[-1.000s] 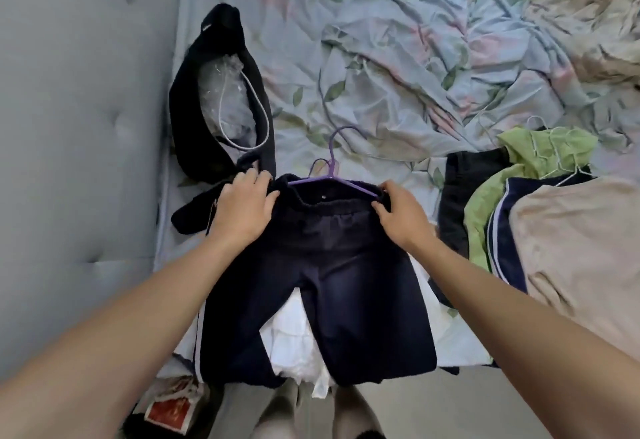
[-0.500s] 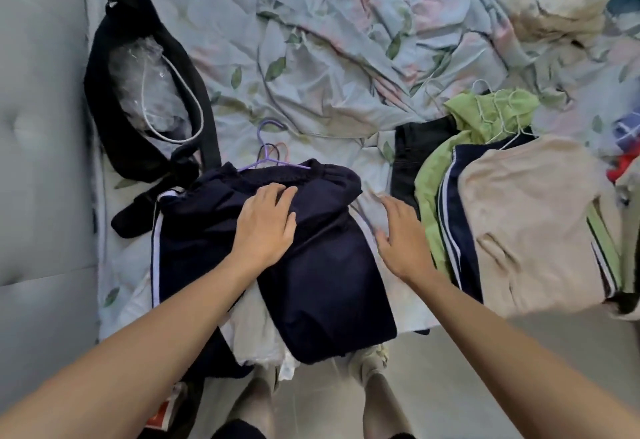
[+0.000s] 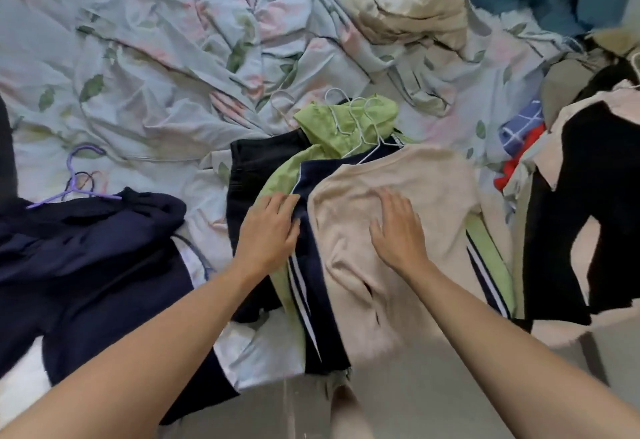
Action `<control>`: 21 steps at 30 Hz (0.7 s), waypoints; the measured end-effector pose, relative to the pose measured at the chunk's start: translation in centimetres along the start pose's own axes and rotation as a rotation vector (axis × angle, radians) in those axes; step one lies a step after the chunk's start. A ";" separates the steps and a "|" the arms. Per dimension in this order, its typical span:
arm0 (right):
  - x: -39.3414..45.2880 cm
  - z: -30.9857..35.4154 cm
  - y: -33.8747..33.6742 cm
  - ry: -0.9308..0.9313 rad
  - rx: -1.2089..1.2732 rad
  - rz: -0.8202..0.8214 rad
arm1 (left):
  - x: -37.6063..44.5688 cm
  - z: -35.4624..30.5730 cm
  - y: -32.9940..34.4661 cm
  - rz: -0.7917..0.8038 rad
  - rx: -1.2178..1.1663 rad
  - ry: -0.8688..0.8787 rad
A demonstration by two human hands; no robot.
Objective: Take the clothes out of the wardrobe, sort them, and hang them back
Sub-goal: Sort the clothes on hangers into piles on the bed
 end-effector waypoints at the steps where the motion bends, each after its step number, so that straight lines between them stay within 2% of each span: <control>1: 0.9 -2.5 -0.8 0.004 -0.006 0.010 | 1.5 -1.7 0.5 0.004 -0.016 -0.002; 4: 4.0 -8.5 -2.7 -0.004 -0.025 0.045 | 5.5 -4.6 1.7 0.023 -0.042 -0.056; 7: 7.3 -11.9 -4.3 -0.020 -0.055 0.050 | 8.4 -4.4 3.1 0.075 -0.067 -0.170; 10: 10.5 -12.9 -5.3 -0.081 -0.079 0.054 | 10.4 -4.1 3.6 0.106 -0.020 -0.217; 15: 14.8 -14.6 -6.0 -0.081 -0.133 0.136 | 11.9 -4.7 4.8 0.157 0.062 -0.257; 18: 15.9 -14.9 -6.7 -0.089 -0.216 0.088 | 11.9 -4.8 5.5 0.192 0.049 -0.296; 21: 15.9 -15.1 -7.5 -0.097 -0.201 0.076 | 11.4 -5.4 5.3 0.175 0.076 -0.257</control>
Point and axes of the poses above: each hand's wrist, its own x-axis towards the middle knuckle, its own y-axis out of the palm, z = x × y, the point moved 9 cm from there along x, towards the middle knuckle, and after that the axes turned 11 degrees about z, right-handed, at the moved point
